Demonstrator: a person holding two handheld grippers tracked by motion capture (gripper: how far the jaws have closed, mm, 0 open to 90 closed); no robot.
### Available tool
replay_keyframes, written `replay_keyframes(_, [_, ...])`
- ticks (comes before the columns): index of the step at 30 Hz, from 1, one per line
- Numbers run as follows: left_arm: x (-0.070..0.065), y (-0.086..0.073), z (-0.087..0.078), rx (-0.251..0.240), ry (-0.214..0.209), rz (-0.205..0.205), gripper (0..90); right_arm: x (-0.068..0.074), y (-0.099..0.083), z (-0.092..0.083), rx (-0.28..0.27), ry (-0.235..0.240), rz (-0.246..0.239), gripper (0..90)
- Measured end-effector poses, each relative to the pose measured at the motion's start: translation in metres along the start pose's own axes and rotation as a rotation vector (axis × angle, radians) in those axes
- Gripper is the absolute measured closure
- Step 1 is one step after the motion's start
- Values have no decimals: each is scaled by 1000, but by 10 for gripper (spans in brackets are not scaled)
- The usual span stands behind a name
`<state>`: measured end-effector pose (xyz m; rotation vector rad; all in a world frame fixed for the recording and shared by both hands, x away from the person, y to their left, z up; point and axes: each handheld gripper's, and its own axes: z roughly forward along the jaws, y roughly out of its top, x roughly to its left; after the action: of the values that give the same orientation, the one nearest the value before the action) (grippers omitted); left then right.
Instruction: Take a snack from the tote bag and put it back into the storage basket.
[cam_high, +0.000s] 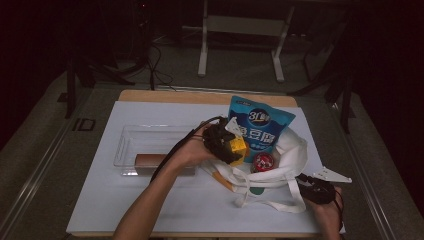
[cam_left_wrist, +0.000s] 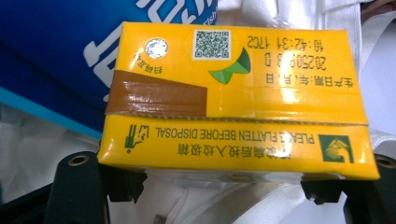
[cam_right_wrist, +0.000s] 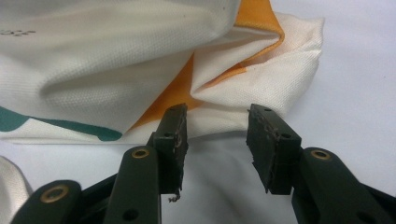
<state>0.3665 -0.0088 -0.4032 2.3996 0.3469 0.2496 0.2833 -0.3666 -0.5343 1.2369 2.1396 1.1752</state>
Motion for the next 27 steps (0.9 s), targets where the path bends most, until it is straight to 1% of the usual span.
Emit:
replay_keyframes(1, [0,0,-1,-4,1,-10,287,0,0,0,0,0,0,576])
replay_keyframes(4, [0,0,-6,-4,19,-12,287,0,0,0,0,0,0,576])
replay_keyframes(7, [0,-1,-12,-14,31,-22,287,0,0,0,0,0,1,576])
replay_keyframes(8, [0,-1,-14,-21,43,-20,287,0,0,0,0,0,0,576])
replay_keyframes(13, [0,-3,-22,-26,55,-29,287,0,0,0,0,0,-1,576])
replay_keyframes(15, [1,-4,-26,-26,64,-41,287,0,0,0,0,0,-1,577])
replay_keyframes(16, [2,-5,-27,-27,62,-48,286,0,0,0,1,0,-1,577])
replay_keyframes(17, [2,-6,-29,-29,68,-45,287,0,0,0,1,0,-1,576])
replay_keyframes(22, [2,-8,-35,-33,74,-49,287,0,0,0,1,0,0,577])
replay_keyframes(23, [2,-9,-38,-34,75,-52,287,0,0,0,1,0,0,577])
replay_keyframes(27, [1,-12,-43,-29,86,-54,287,0,0,0,0,-1,0,576])
